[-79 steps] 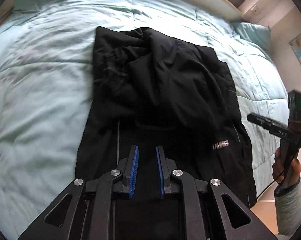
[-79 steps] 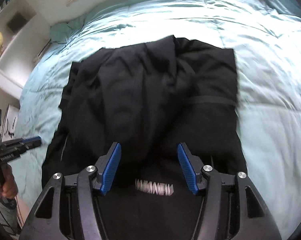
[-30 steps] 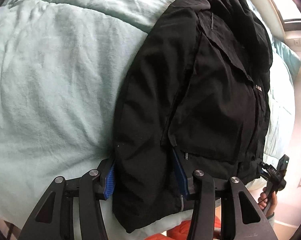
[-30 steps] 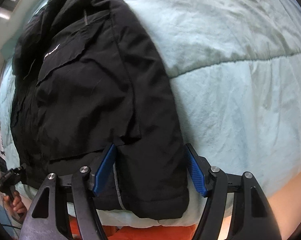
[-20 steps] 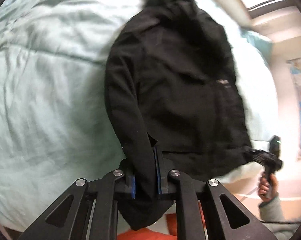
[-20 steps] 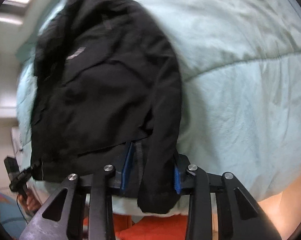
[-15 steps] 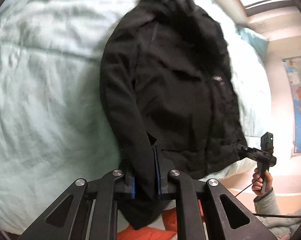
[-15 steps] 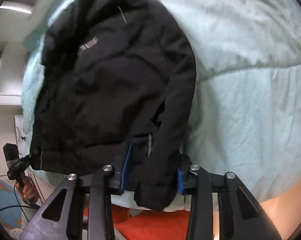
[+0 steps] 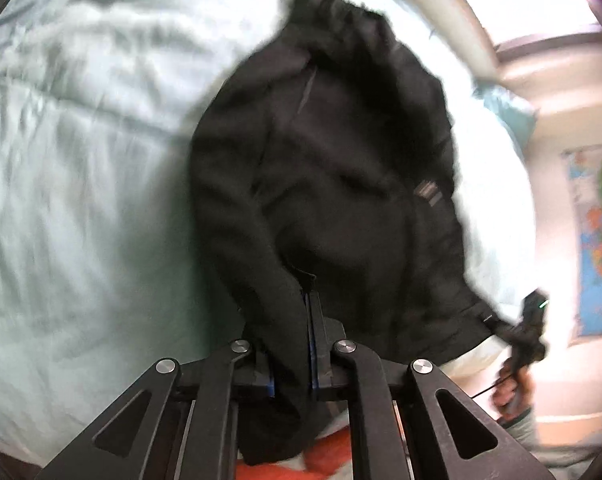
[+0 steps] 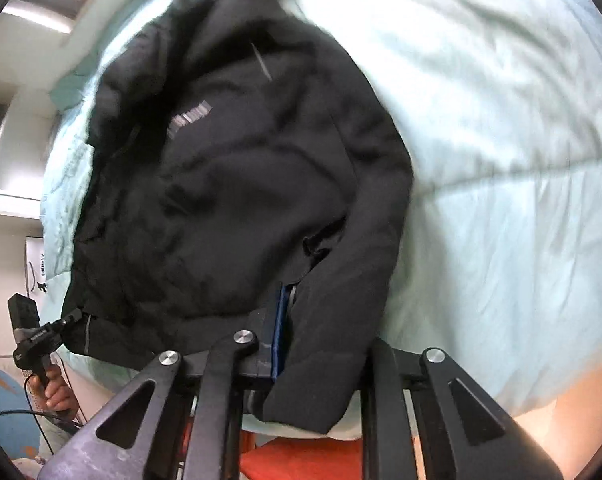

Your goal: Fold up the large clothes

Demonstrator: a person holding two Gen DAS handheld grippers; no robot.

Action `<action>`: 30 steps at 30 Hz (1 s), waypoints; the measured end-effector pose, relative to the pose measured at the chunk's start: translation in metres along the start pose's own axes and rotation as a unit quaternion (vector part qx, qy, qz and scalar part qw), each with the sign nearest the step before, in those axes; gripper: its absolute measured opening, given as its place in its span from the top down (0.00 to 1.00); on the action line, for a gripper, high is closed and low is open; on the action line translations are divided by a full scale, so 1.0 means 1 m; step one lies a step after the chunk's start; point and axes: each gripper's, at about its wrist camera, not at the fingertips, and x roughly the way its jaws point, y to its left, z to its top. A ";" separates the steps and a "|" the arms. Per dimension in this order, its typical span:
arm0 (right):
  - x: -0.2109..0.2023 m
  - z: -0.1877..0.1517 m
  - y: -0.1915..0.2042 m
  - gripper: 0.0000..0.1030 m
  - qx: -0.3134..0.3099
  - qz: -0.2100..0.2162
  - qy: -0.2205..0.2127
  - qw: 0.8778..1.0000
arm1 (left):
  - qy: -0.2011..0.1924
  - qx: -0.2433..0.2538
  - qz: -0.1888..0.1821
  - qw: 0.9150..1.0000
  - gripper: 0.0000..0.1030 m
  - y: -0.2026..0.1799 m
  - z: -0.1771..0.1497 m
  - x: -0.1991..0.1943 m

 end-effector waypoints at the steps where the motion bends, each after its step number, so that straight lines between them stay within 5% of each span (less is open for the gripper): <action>1: -0.007 0.006 0.009 0.83 -0.012 0.002 -0.006 1.000 | -0.018 -0.002 -0.014 1.000 0.89 -0.007 0.008 -0.010; 12: -0.099 0.067 0.066 0.86 -0.044 0.037 -0.151 0.987 | -0.160 0.062 -0.049 0.984 0.88 -0.087 0.105 -0.089; 17: -0.132 0.116 0.068 0.86 -0.040 0.066 -0.195 0.978 | -0.194 0.080 -0.048 0.976 0.88 -0.116 0.153 -0.101; 26: -0.095 0.258 0.103 0.86 -0.022 0.051 -0.202 0.978 | -0.176 0.005 -0.021 0.984 0.85 -0.116 0.282 -0.039; 30: -0.039 0.328 0.112 0.84 -0.005 0.021 -0.178 0.984 | -0.155 -0.009 0.044 0.987 0.84 -0.105 0.341 0.029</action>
